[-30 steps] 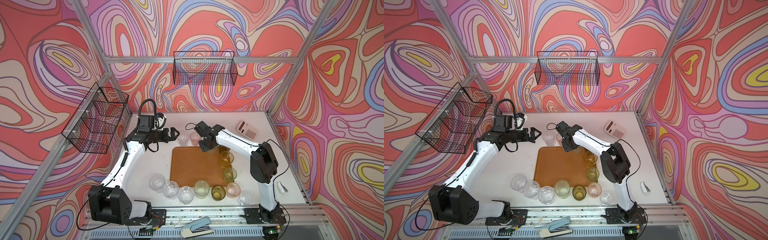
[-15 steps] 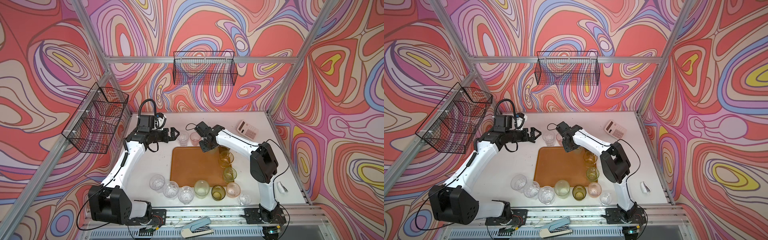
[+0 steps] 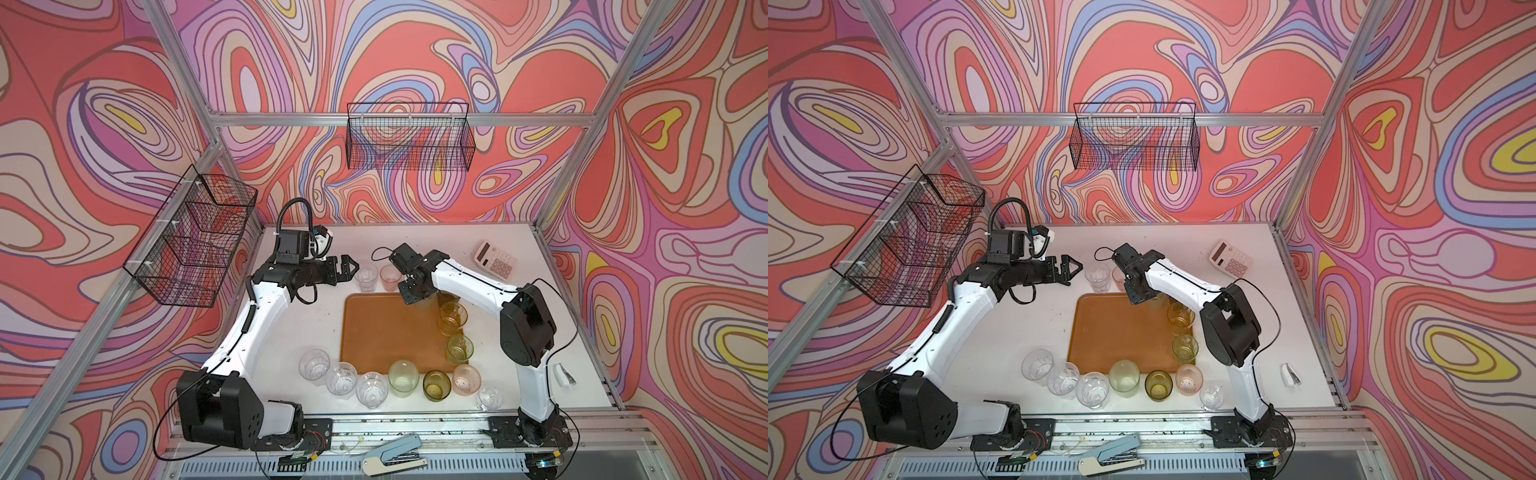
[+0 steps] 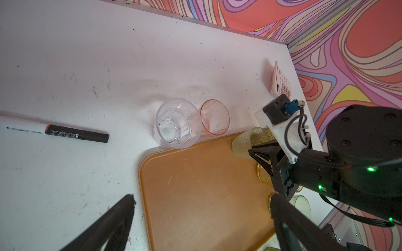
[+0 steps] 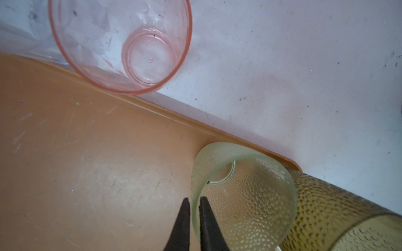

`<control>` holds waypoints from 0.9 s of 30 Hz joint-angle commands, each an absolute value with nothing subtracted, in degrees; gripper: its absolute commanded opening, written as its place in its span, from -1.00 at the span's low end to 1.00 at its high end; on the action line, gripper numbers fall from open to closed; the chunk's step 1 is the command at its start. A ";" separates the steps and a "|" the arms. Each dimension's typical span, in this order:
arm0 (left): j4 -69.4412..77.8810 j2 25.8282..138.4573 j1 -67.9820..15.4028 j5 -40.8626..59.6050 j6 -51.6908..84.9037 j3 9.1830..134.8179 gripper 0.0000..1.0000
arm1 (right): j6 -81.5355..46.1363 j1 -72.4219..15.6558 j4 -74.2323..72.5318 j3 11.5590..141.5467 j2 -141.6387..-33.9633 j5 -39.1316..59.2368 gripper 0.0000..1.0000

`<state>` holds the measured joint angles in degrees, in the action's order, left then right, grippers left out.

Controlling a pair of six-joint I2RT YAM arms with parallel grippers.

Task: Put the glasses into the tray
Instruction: 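Set the pale green glass beside the dark olive glass, open right gripper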

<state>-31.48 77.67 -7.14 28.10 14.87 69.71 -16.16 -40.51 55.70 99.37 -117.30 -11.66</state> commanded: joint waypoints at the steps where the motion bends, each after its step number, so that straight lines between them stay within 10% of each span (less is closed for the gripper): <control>1: -31.38 76.90 -7.21 28.48 14.77 69.18 1.00 | -16.28 -40.25 55.20 99.22 -118.13 -12.35 -0.74; 27: -31.38 76.95 -7.21 28.41 14.77 69.17 1.00 | -14.79 -41.02 60.56 102.09 -109.79 -9.40 -0.46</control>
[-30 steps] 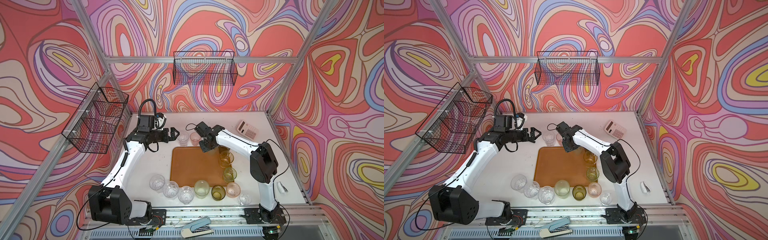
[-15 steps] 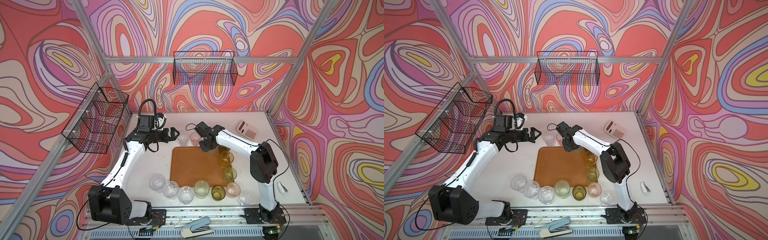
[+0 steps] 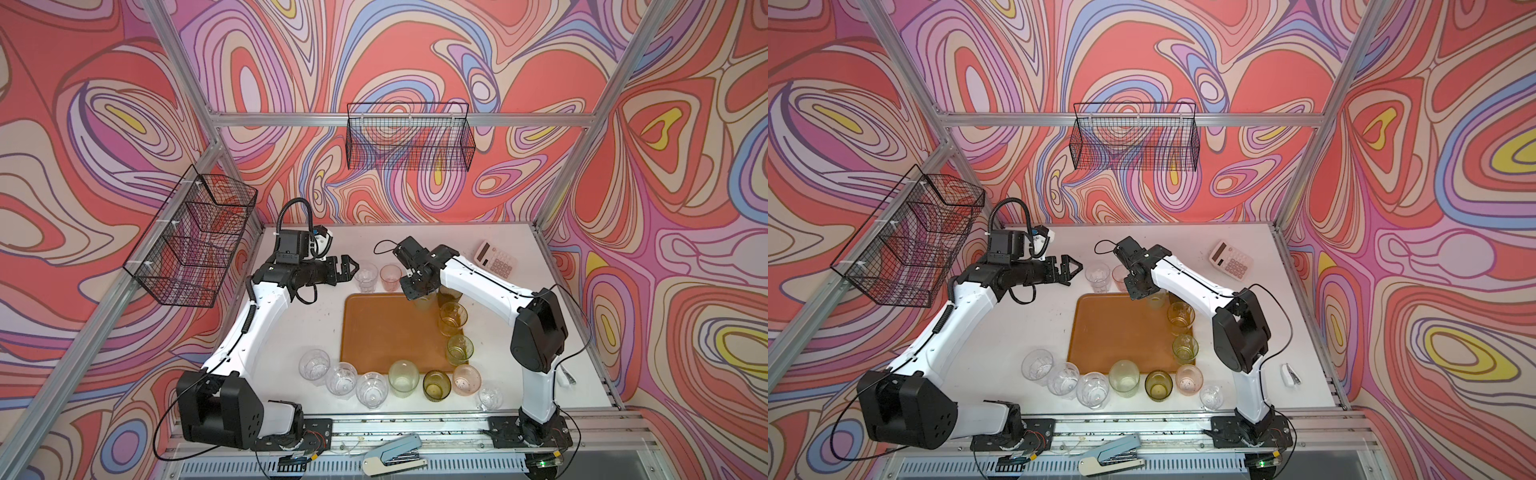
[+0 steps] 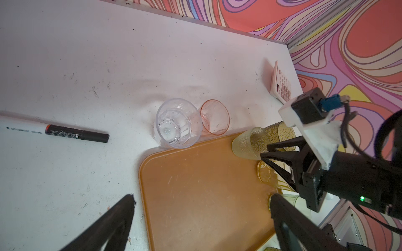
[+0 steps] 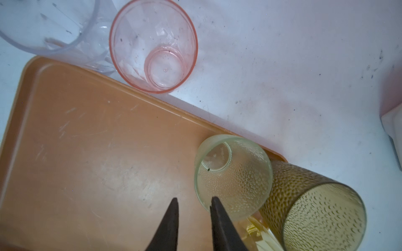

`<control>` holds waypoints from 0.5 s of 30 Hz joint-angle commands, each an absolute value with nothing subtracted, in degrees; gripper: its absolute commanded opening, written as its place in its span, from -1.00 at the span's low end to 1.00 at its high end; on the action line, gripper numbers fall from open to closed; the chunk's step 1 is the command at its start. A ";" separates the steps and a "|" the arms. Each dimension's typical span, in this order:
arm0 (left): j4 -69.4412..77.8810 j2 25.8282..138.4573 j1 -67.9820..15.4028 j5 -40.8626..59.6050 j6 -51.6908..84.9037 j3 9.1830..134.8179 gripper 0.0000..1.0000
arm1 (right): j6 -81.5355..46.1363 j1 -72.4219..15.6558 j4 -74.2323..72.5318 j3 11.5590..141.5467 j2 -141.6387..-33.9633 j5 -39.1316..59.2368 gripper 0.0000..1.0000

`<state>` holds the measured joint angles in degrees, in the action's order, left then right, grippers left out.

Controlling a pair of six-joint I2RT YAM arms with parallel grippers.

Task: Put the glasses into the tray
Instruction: 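Set the pale green glass beside the dark olive glass, open right gripper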

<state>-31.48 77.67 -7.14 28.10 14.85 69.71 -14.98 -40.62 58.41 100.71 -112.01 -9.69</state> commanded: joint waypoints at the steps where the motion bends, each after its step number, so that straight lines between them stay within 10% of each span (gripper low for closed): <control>1: -31.38 76.90 -7.21 28.46 14.78 69.17 1.00 | -14.87 -41.10 61.17 102.05 -109.30 -9.35 -0.46; 15: -31.27 76.79 -7.21 28.63 14.94 69.17 1.00 | -18.53 -41.48 67.86 98.17 -99.63 -8.71 -0.45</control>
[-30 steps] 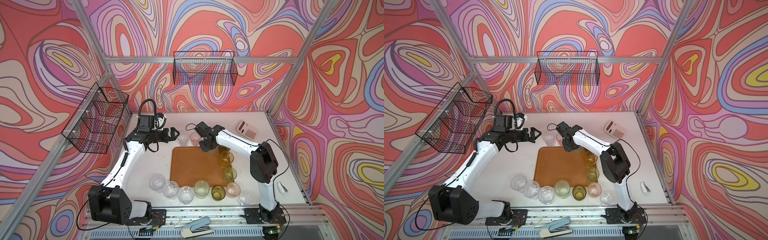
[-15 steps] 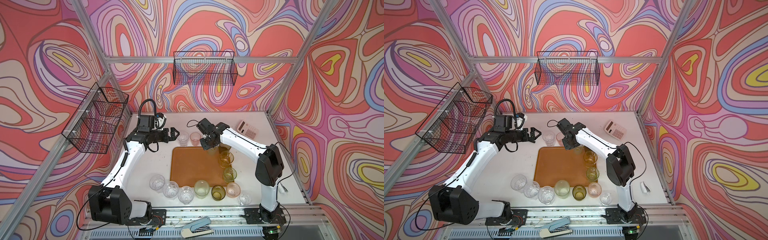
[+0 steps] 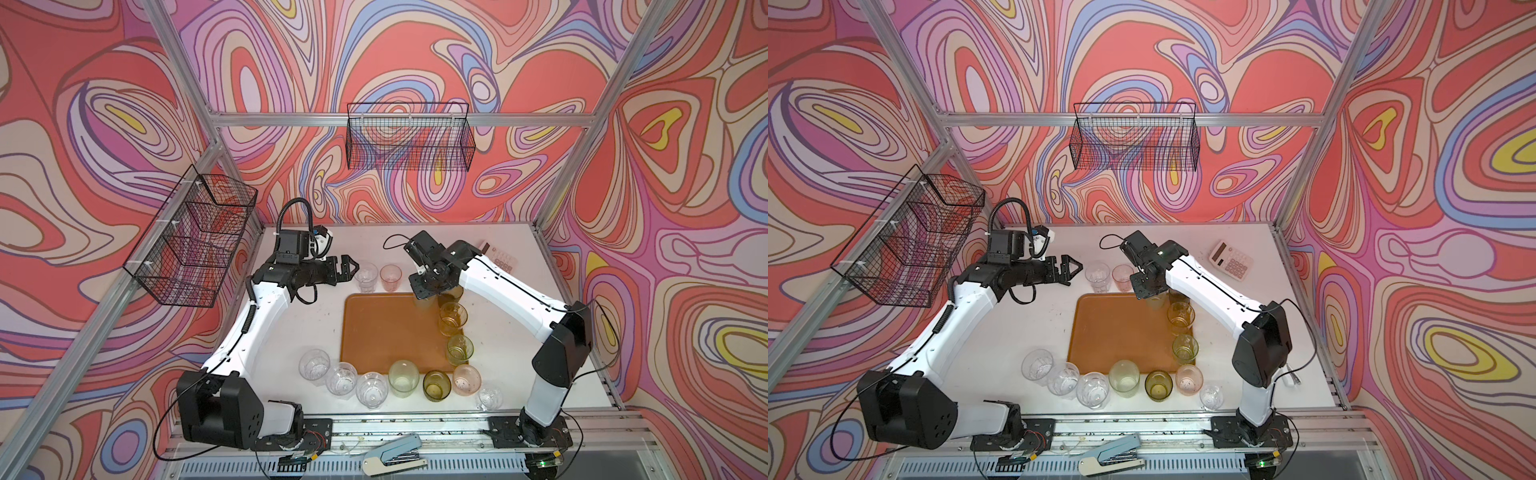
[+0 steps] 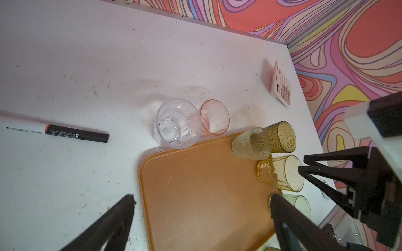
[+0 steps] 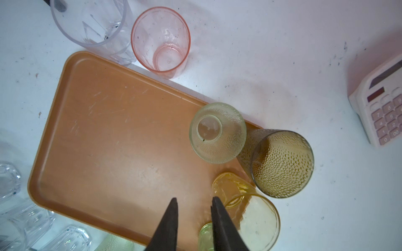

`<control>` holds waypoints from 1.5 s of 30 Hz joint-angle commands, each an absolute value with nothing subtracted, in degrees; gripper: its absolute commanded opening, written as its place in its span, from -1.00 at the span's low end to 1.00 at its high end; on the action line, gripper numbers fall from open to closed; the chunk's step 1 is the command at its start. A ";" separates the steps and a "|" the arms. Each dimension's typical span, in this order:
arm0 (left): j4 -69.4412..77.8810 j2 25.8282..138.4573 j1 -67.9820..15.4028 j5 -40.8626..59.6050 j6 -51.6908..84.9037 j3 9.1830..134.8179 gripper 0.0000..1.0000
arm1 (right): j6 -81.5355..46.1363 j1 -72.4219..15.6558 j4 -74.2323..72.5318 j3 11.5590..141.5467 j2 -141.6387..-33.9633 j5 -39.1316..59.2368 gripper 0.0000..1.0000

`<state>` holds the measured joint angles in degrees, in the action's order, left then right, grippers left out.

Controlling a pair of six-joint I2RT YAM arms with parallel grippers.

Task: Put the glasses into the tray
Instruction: 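Set the pale green glass beside the dark olive glass, open right gripper, then move the right gripper to the pink textured glass nearest the robot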

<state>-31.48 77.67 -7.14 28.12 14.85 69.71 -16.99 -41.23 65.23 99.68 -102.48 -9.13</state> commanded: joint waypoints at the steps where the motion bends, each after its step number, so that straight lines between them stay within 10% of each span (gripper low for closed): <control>1: -31.31 76.81 -7.21 28.65 14.94 69.17 1.00 | -18.84 -41.45 68.42 97.50 -98.88 -8.77 -0.45; 45: -31.38 77.07 -7.19 28.47 14.90 69.42 1.00 | -35.72 -41.57 74.47 58.98 -66.42 3.16 -0.41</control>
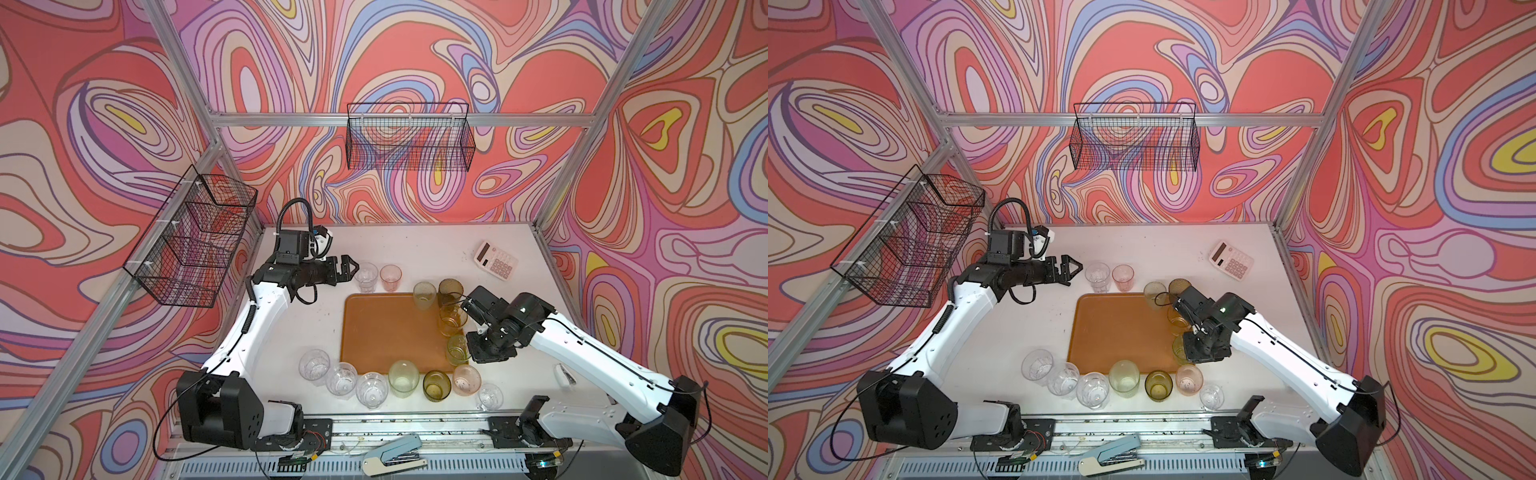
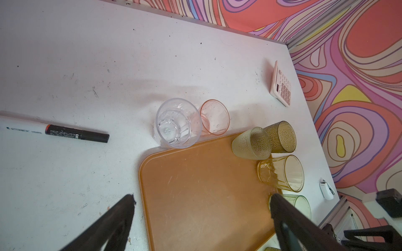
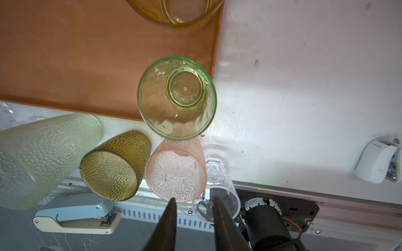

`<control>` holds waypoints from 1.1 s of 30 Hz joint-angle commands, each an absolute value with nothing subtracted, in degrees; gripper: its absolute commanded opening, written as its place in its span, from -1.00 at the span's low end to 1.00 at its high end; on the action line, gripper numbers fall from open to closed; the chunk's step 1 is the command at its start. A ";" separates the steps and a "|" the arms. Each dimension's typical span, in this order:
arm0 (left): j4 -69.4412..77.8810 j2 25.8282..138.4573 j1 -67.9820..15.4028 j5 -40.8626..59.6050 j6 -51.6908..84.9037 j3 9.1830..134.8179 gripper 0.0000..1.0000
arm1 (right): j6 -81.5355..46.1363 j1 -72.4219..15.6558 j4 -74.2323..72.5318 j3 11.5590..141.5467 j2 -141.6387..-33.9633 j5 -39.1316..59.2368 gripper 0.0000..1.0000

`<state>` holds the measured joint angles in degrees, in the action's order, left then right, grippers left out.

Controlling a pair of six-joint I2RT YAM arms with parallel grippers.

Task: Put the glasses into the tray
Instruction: 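Move the right gripper to the pink textured glass nearest the robot, then lower the right gripper onto the pink glass rim and close it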

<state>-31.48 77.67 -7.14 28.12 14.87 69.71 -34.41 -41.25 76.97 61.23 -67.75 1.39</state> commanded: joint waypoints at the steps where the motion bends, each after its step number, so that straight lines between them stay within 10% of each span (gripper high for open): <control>1: -31.42 77.08 -7.16 28.39 14.86 69.39 1.00 | -35.92 -41.56 73.80 57.70 -65.83 3.43 -0.41; 33: -31.38 77.52 -7.60 28.38 14.94 69.35 1.00 | -37.79 -42.32 63.90 45.47 -64.92 3.25 -0.60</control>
<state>-31.48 77.67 -7.42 28.10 14.85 69.71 -37.60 -42.09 65.10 46.13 -64.51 3.75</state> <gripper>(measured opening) 0.999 0.200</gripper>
